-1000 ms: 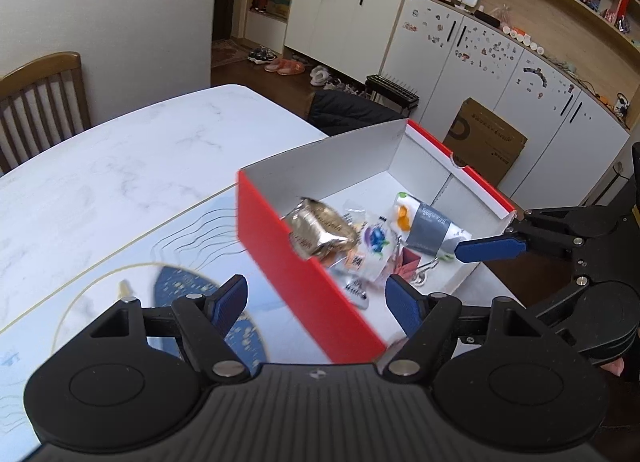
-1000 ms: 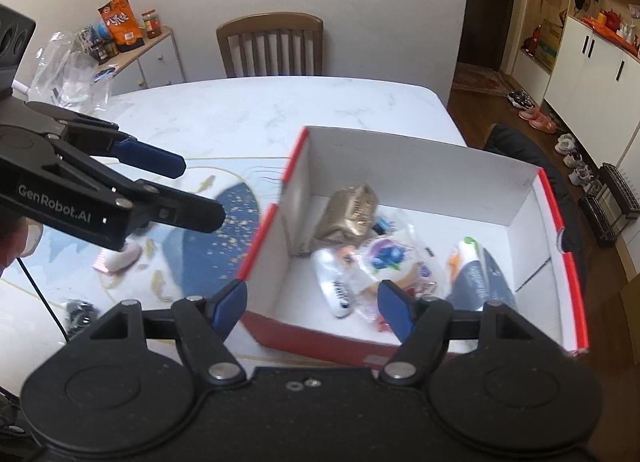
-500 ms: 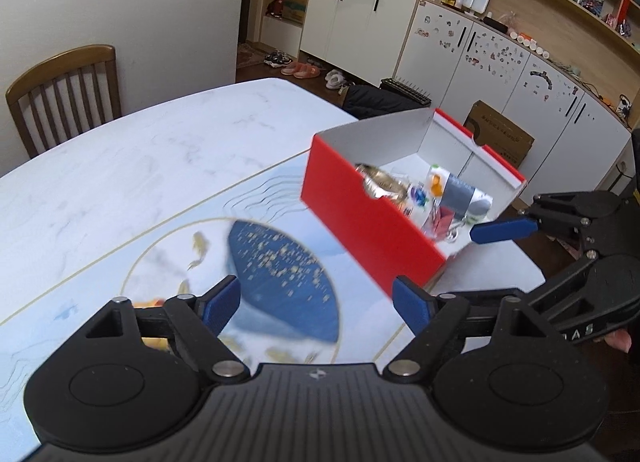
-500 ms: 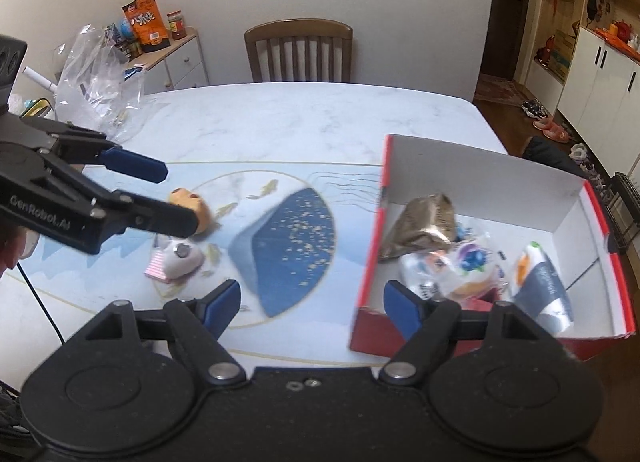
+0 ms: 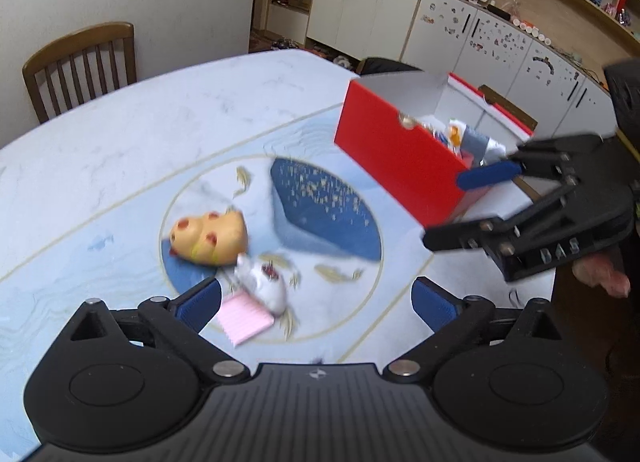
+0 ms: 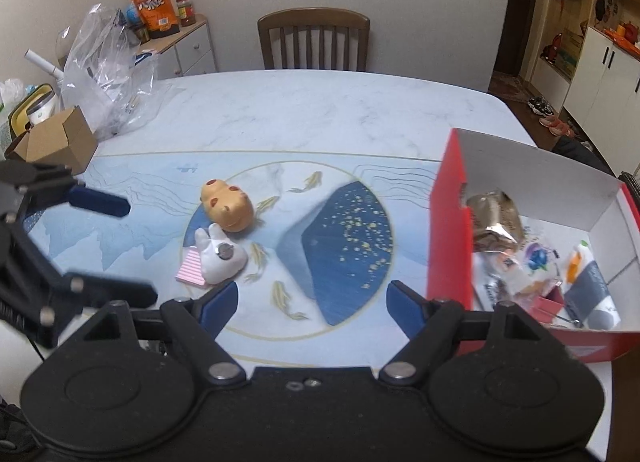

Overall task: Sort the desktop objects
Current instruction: 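Withdraw both grippers from the shoebox toward the remaining table items, then close left gripper on black bag while right gripper grasps white toy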

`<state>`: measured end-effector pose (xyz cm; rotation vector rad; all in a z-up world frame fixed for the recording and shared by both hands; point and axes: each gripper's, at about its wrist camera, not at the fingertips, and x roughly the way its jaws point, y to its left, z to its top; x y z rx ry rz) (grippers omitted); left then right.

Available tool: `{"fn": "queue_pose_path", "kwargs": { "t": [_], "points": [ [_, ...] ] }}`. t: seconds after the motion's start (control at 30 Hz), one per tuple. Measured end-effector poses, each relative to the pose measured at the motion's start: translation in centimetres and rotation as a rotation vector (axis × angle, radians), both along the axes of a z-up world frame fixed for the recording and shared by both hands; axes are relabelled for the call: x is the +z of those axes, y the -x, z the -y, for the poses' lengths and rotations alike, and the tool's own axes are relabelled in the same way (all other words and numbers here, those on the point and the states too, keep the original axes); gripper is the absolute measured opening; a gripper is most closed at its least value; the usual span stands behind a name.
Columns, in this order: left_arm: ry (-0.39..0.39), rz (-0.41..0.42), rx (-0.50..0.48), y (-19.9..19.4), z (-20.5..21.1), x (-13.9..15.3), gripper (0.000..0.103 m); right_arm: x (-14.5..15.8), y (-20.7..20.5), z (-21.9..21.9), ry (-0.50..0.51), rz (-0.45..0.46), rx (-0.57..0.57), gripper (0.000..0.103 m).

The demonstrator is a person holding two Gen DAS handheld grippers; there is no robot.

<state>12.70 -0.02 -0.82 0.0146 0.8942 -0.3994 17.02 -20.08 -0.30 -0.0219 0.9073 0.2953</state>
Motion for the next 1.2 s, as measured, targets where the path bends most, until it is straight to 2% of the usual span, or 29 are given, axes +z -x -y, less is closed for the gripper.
{"fn": "queue_pose_path", "kwargs": {
  "t": [0.2,0.53,0.83,1.2],
  "points": [
    [0.003,-0.035,-0.040,1.5,-0.3,-2.7,0.103,-1.4,-1.5,-2.3,0.009,-0.027,0.017,0.081],
    [-0.024,-0.059,-0.032,2.3,0.2,-6.3,0.103,-4.3,-3.8,-5.6,0.019,-0.074,0.065,0.081],
    [-0.047,-0.057,-0.024,2.4,0.6,-7.7,0.103,-5.9,-5.9,-7.7,0.025,-0.094,0.089,0.081],
    [-0.078,-0.044,-0.022,2.7,1.0,-8.5,0.102,-7.3,-7.2,-10.7,0.045,-0.131,0.183,0.072]
  ]
}}
